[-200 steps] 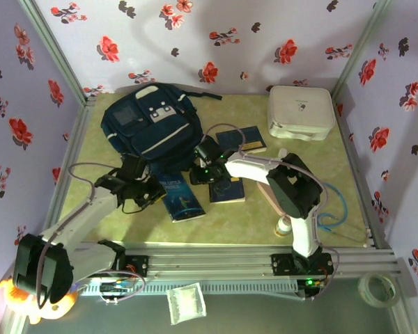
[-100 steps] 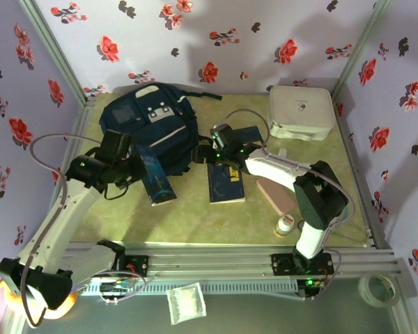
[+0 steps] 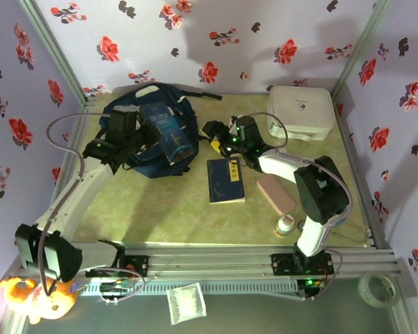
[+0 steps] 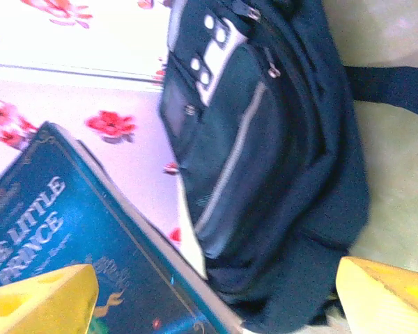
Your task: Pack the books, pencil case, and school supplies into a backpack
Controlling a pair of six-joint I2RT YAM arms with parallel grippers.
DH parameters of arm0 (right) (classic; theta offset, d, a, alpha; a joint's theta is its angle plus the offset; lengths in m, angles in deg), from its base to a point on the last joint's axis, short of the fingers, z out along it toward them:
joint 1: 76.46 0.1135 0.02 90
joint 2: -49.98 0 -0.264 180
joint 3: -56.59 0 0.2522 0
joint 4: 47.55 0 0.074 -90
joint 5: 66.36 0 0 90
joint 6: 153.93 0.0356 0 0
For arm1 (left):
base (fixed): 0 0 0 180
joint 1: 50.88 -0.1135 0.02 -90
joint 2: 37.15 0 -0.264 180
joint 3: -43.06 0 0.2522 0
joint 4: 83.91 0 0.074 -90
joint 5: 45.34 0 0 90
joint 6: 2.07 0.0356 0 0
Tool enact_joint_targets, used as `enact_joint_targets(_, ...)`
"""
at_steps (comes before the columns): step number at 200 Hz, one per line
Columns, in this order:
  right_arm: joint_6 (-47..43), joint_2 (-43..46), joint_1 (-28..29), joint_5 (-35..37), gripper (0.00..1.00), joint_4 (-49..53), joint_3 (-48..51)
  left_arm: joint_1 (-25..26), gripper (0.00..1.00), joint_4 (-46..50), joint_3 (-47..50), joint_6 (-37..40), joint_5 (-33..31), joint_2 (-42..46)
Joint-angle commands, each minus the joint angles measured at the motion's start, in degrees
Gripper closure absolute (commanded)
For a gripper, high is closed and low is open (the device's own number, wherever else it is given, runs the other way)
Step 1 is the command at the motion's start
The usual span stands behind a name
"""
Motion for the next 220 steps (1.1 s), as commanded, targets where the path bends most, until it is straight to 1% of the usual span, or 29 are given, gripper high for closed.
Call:
enact_joint_targets(1,13.04,-2.19,-0.12,-5.72,0.11,-13.72,0.32,-1.99,1.00,-15.59,-1.02,-7.51,5.44,-1.72)
enact_joint_targets(21,15.40,-2.41,-0.03,-5.25,0.10,-15.18,0.19,-2.47,1.00,-21.19,-0.27,-12.12,8.02,-3.86)
enact_joint_targets(55,19.94,-3.63,0.28,-5.72,0.11,-22.88,-0.82,-2.59,1.00,-23.56,-1.24,-15.14,9.26,-6.23)
enact_joint_targets(108,23.95,-6.64,2.18,-5.88,0.11,-24.39,-3.86,-2.95,1.00,-28.39,-0.42,-20.13,10.67,-7.69)
enact_joint_targets(125,25.61,-7.88,3.15,-5.69,0.11,-26.29,-5.20,-3.45,1.00,-28.86,-0.27,-20.71,10.67,-7.65)
enact_joint_targets(152,25.76,-8.75,4.35,-5.15,0.11,-26.34,-6.61,-3.84,1.00,-30.19,0.37,-21.21,10.75,-7.03)
enact_joint_targets(195,24.86,-8.25,4.54,-3.97,0.10,-25.86,-5.49,-4.36,1.00,-28.25,-0.51,-19.42,10.80,-6.29)
enact_joint_targets(220,24.88,-8.39,4.81,-3.36,0.09,-26.20,-5.23,-4.50,1.00,-28.74,-0.62,-19.62,10.96,-5.89)
